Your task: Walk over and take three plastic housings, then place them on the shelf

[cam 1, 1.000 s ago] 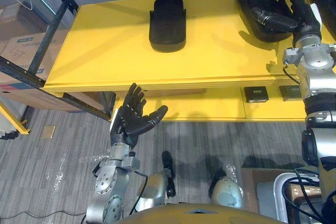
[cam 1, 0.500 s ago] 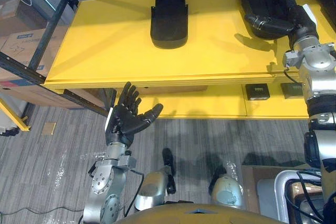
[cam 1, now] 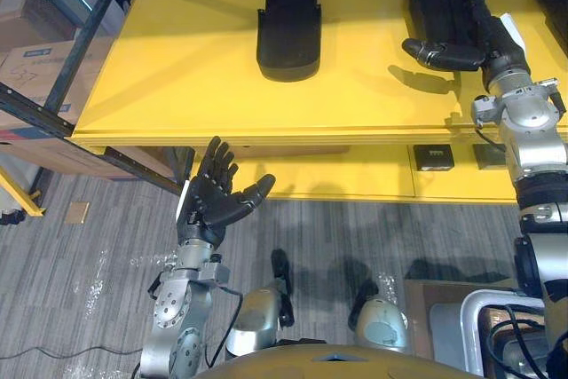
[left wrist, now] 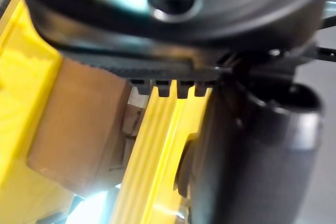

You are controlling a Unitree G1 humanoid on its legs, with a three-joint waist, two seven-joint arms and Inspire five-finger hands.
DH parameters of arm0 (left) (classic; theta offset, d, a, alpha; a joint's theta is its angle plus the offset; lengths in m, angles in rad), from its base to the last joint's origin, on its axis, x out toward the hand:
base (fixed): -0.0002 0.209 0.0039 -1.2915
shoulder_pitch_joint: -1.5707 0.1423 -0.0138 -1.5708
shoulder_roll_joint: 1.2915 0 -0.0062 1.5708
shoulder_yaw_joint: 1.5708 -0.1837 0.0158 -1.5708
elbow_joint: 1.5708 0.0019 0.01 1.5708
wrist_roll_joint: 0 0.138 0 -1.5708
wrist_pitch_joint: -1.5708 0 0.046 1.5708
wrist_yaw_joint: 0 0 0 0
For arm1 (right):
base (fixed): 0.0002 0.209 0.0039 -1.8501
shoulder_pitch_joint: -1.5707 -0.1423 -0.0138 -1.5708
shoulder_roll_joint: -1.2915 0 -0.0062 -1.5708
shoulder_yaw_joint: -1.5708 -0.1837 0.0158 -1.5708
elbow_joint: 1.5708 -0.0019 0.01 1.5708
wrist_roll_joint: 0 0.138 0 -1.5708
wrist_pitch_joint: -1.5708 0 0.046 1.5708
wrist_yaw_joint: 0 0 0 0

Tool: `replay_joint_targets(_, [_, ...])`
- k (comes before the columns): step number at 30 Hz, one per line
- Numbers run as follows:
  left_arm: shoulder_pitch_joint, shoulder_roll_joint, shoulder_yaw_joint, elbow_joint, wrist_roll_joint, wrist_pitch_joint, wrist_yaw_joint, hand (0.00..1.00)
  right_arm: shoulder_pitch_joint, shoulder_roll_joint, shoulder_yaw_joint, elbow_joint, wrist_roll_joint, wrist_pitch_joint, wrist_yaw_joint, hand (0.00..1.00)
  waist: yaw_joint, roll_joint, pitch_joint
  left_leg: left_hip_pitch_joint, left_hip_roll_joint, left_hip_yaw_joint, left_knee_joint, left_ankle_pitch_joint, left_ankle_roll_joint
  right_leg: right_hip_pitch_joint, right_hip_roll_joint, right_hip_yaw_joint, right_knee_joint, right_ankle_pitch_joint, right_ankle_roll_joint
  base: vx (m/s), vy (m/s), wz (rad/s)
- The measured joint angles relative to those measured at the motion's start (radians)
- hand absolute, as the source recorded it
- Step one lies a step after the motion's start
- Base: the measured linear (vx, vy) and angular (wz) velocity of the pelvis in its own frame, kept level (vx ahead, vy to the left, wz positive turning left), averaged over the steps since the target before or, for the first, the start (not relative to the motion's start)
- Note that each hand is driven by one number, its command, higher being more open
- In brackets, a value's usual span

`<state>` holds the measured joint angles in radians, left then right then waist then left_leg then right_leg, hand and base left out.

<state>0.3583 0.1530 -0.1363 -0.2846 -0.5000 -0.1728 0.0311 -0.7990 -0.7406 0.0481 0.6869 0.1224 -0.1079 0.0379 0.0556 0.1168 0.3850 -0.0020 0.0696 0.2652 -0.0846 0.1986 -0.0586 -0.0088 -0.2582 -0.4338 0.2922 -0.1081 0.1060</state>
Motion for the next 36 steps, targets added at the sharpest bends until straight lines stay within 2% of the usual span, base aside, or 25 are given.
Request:
replay_joint_targets(3, [0.002,0.000,0.000,0.000,0.000,0.000,0.000,1.00,0.002,0.000,-0.004,-0.011,-0.002,-0.001,-0.027,1.00,-0.002,-0.001,0.000,0.003,0.001,-0.001,0.000,-0.001,-0.001,0.009,0.003,-0.002,-0.011,0.004,0.002,0.00,0.000,0.00])
replay_joint_targets(4, [0.003,0.000,-0.001,0.000,0.000,-0.001,-0.002,1.00,0.022,0.000,-0.012,-0.056,-0.053,-0.003,-0.068,1.00,-0.001,-0.001,-0.001,0.011,0.005,0.001,0.000,-0.004,-0.004,0.024,0.013,-0.002,-0.032,0.013,0.003,0.04,-0.023,-0.08])
replay_joint_targets(5, [0.004,0.000,0.000,0.000,0.000,-0.004,-0.006,1.00,0.054,0.000,-0.028,-0.124,-0.109,-0.015,-0.127,1.00,0.000,-0.003,-0.005,0.015,0.011,0.005,0.000,-0.008,-0.005,0.037,0.024,-0.003,-0.057,0.022,0.002,0.04,-0.027,-0.09])
replay_joint_targets(8, [0.001,0.000,-0.003,0.000,0.000,-0.019,-0.019,1.00,0.069,0.000,-0.072,-0.266,-0.157,-0.062,-0.224,1.00,-0.005,-0.005,-0.009,0.018,0.018,0.010,0.000,-0.011,-0.008,0.054,0.039,-0.002,-0.098,0.043,0.001,0.05,-0.029,-0.06])
replay_joint_targets(11, [0.001,0.000,-0.006,0.000,0.000,-0.023,-0.040,1.00,0.124,0.004,-0.125,-0.420,-0.156,-0.105,-0.305,1.00,-0.005,-0.016,-0.047,0.020,0.026,0.016,0.000,-0.015,-0.010,0.080,0.060,-0.001,-0.153,0.066,0.003,0.06,-0.030,-0.06])
replay_joint_targets(15, [0.001,0.003,-0.005,0.000,0.000,-0.030,-0.056,1.00,0.292,0.104,-0.205,-0.600,-0.153,-0.111,-0.309,1.00,-0.008,-0.052,-0.121,0.043,0.033,0.031,0.000,-0.029,-0.016,0.114,0.078,0.001,-0.209,0.078,0.002,0.06,-0.033,-0.08])
replay_joint_targets(17, [0.002,0.003,-0.004,0.000,0.000,-0.040,-0.080,1.00,0.445,0.173,-0.223,-0.717,-0.157,-0.088,-0.297,1.00,-0.019,-0.066,-0.148,0.063,0.037,0.049,-0.001,-0.045,-0.014,0.133,0.086,0.015,-0.234,0.083,0.005,0.06,-0.009,-0.27])
replay_joint_targets(20, [0.003,0.004,-0.004,0.000,0.001,-0.039,-0.143,1.00,0.762,0.337,-0.273,-0.837,-0.157,0.000,-0.260,1.00,-0.068,-0.075,-0.172,0.090,0.038,0.125,-0.004,-0.068,-0.010,0.131,0.089,0.081,-0.270,0.101,0.018,0.05,0.039,-0.66])
replay_joint_targets(23, [0.003,0.003,-0.003,-0.001,0.001,-0.034,-0.201,1.00,0.923,0.456,-0.368,-0.857,-0.125,0.052,-0.271,1.00,-0.115,-0.073,-0.180,0.099,0.041,0.184,-0.004,-0.090,-0.015,0.119,0.096,0.136,-0.309,0.128,0.022,0.03,0.034,-0.53])
replay_joint_targets(28, [0.004,0.003,-0.003,-0.014,0.000,-0.016,-0.243,1.00,1.087,0.562,-0.435,-0.910,0.038,0.044,-0.299,1.00,-0.159,-0.080,-0.203,0.121,0.064,0.310,0.000,-0.105,-0.026,0.078,0.125,0.262,-0.348,0.174,0.013,0.07,-0.015,-0.81])
replay_joint_targets(31, [0.002,0.003,-0.001,-0.033,-0.001,-0.016,-0.226,1.00,1.166,0.616,-0.441,-0.945,0.092,0.005,-0.285,1.00,-0.190,-0.083,-0.206,0.157,0.085,0.424,0.001,-0.123,-0.042,0.050,0.154,0.369,-0.348,0.185,0.018,0.04,-0.010,-1.06])
replay_joint_targets(33, [-0.006,0.001,-0.004,-0.033,-0.001,-0.016,-0.194,1.00,1.207,0.648,-0.443,-0.947,0.130,-0.018,-0.280,1.00,-0.222,-0.089,-0.211,0.198,0.101,0.513,0.001,-0.136,-0.057,0.042,0.179,0.441,-0.349,0.190,0.025,0.03,-0.007,-1.02])
replay_joint_targets(36, [-0.016,-0.008,-0.008,-0.033,-0.001,-0.016,-0.165,1.00,1.252,0.694,-0.448,-0.950,0.169,-0.039,-0.269,1.00,-0.227,-0.099,-0.219,0.227,0.140,0.586,0.052,-0.173,-0.083,0.041,0.190,0.430,-0.359,0.182,0.025,0.00,-0.047,-0.95])
